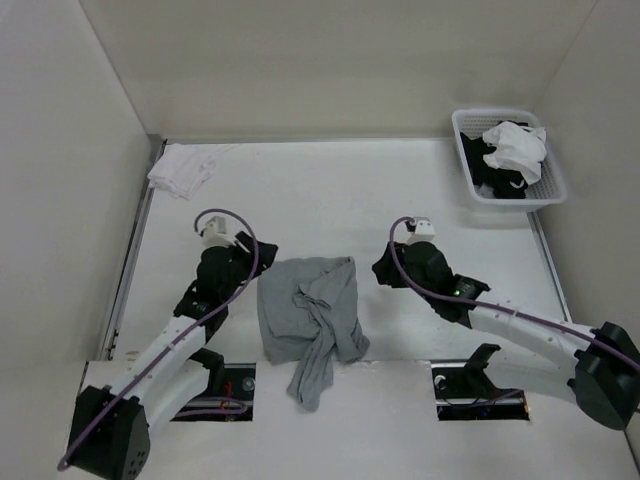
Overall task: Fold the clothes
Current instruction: Move the tank top to the center of the board, then flatten the tank top out
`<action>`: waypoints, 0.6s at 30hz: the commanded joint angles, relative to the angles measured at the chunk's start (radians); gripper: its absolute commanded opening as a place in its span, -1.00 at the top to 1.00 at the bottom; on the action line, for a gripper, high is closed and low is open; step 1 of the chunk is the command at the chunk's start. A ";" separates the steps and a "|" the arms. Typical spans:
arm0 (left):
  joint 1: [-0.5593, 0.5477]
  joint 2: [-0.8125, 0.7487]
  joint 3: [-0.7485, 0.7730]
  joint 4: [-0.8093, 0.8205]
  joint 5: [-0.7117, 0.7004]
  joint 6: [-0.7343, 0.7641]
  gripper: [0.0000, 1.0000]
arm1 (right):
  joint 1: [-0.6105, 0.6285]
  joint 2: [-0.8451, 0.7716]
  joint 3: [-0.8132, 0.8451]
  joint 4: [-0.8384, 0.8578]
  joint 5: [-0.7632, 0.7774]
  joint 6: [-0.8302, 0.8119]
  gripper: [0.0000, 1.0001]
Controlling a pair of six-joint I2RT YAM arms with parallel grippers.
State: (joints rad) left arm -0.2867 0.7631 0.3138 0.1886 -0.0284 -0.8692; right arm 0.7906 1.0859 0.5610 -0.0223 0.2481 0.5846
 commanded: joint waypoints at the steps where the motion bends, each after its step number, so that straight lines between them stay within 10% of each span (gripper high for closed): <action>1: -0.128 0.073 0.030 -0.017 0.064 0.070 0.05 | -0.011 -0.113 0.008 0.073 0.017 0.118 -0.02; 8: -0.413 0.189 0.100 -0.064 -0.105 0.206 0.06 | 0.080 -0.087 -0.042 -0.191 -0.006 0.280 0.38; 18: -0.725 0.306 0.215 -0.077 -0.269 0.441 0.19 | 0.150 -0.021 -0.111 -0.099 0.003 0.328 0.19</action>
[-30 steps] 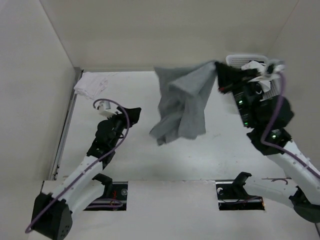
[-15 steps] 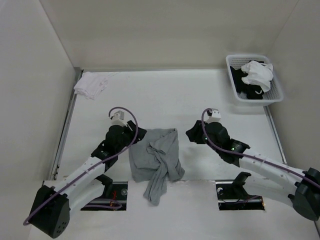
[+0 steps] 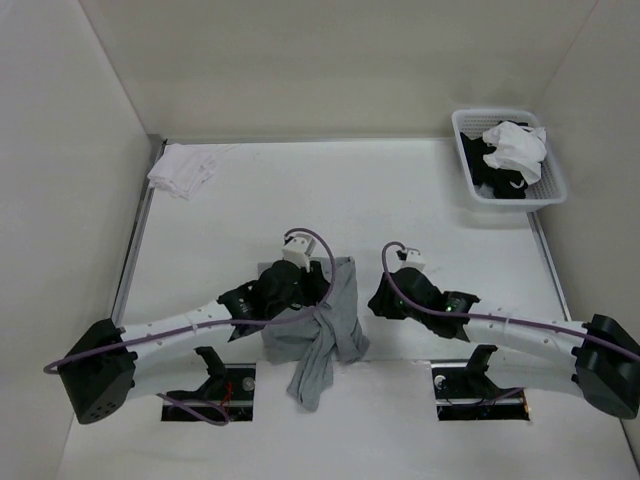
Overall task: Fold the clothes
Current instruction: Flatten the tank top out
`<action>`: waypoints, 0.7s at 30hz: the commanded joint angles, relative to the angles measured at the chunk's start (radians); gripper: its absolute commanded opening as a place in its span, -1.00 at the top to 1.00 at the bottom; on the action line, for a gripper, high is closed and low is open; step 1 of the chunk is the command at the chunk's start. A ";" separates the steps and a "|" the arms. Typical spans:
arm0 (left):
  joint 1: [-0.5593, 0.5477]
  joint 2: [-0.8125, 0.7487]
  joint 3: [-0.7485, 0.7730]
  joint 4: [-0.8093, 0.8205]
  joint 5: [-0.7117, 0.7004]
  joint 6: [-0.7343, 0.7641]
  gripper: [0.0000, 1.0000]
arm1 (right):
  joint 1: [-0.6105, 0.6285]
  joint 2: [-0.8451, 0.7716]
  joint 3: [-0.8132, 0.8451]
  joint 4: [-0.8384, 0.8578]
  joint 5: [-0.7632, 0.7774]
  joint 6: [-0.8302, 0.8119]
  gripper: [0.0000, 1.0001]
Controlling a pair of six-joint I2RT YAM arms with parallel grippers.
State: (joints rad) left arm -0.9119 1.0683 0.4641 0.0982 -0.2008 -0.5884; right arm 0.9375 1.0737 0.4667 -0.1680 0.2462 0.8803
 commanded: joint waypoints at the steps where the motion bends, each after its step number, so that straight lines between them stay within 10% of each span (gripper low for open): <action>1: -0.129 0.015 0.076 0.009 -0.112 0.188 0.17 | 0.004 -0.021 -0.031 0.048 0.013 0.042 0.19; 17: -0.213 0.314 0.202 -0.052 -0.290 0.283 0.16 | -0.027 -0.078 -0.100 0.105 -0.053 0.052 -0.01; 21: -0.177 0.355 0.229 -0.113 -0.301 0.237 0.62 | 0.005 0.011 -0.080 0.177 -0.119 0.062 -0.03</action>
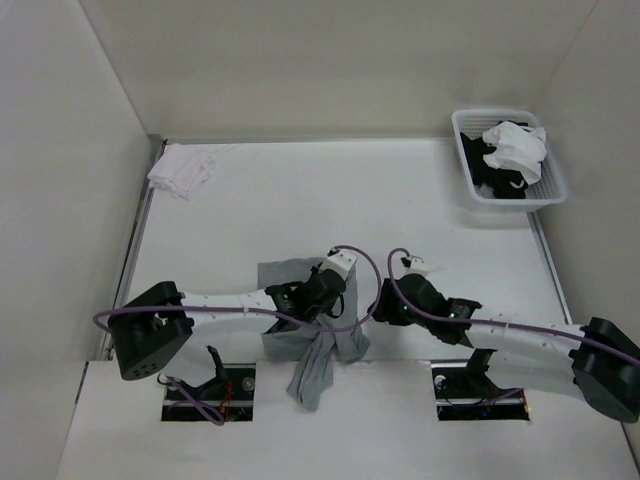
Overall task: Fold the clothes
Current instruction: Flatten the tank top out
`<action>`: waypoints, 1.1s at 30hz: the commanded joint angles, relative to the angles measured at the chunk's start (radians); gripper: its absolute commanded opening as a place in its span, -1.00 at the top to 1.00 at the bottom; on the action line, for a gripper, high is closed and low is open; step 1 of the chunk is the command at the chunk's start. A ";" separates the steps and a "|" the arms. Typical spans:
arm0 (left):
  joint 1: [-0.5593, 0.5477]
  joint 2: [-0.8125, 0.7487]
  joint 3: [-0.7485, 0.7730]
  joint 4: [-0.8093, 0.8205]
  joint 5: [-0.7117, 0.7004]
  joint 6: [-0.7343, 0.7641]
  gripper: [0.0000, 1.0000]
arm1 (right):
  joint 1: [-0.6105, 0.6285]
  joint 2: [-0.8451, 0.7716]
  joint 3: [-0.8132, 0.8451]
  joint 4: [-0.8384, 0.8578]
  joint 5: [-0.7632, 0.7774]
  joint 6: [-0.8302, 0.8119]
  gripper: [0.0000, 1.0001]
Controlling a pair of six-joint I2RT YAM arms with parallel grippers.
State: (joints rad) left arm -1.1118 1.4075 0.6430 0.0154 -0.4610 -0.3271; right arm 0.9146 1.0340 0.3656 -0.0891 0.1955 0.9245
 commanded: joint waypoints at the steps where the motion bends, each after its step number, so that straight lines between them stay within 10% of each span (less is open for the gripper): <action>1: 0.031 0.008 0.050 -0.035 -0.045 -0.041 0.71 | 0.037 0.081 0.029 0.129 -0.094 0.017 -0.03; 6: 0.072 -0.073 0.026 -0.032 -0.021 -0.078 0.87 | 0.063 0.201 0.059 0.225 -0.154 0.033 0.05; 15: 0.247 -0.248 0.000 -0.022 0.177 -0.147 0.88 | 0.092 0.339 0.137 0.285 -0.183 0.054 0.88; 23: 0.090 -0.125 0.006 0.034 0.175 -0.072 0.07 | 0.091 0.221 0.142 0.216 -0.090 0.019 0.94; 33: 0.071 -0.004 0.050 -0.009 0.049 -0.030 0.17 | 0.053 0.115 0.090 0.175 -0.071 0.001 0.93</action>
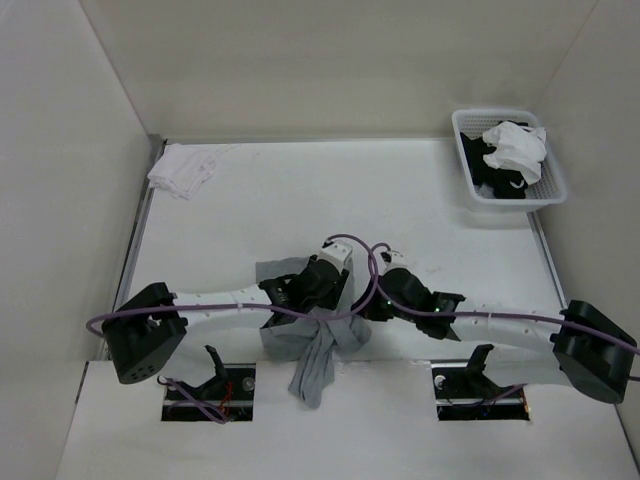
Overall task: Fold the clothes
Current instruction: Flatten the tank top out
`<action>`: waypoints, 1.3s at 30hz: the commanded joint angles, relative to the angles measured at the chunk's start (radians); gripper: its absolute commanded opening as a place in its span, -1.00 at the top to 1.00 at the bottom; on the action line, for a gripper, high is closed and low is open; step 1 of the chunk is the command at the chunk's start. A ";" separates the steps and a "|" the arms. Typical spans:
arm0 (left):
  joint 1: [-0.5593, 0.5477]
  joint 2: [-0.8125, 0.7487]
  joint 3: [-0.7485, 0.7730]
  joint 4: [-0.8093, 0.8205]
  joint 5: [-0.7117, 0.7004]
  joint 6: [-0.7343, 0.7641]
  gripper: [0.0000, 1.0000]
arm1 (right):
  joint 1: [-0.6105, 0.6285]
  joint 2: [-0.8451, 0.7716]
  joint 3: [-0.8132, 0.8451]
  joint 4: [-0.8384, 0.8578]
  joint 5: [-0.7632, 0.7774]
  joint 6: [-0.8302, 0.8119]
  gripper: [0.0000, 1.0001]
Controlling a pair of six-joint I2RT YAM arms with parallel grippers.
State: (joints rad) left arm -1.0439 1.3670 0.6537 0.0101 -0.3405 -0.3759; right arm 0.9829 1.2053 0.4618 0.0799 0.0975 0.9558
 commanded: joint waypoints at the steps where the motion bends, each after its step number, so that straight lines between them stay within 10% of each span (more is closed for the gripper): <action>1: 0.003 0.040 0.041 -0.004 -0.074 0.019 0.18 | -0.017 -0.064 -0.009 0.004 0.027 -0.031 0.93; 8: 0.043 0.061 0.049 -0.024 -0.135 -0.024 0.86 | -0.066 -0.144 -0.043 -0.011 0.028 -0.049 0.93; 14: 0.155 -0.135 0.072 0.013 -0.036 -0.072 0.92 | -0.193 -0.148 0.085 -0.026 0.030 -0.184 0.97; 26: 0.407 -0.380 0.412 0.013 0.086 -0.155 0.93 | -0.343 -0.033 0.902 -0.239 0.094 -0.563 0.99; 35: 0.410 -0.692 0.096 -0.131 0.095 -0.198 0.88 | -0.204 -0.306 0.550 -0.286 0.229 -0.545 0.89; 39: 0.439 -0.766 -0.136 -0.180 0.118 -0.313 0.87 | -0.364 -0.239 0.423 -0.162 0.112 -0.497 0.89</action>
State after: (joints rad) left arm -0.6220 0.6018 0.6506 -0.0692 -0.2493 -0.5941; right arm 0.7227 0.8814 0.9493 -0.1493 0.2539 0.4236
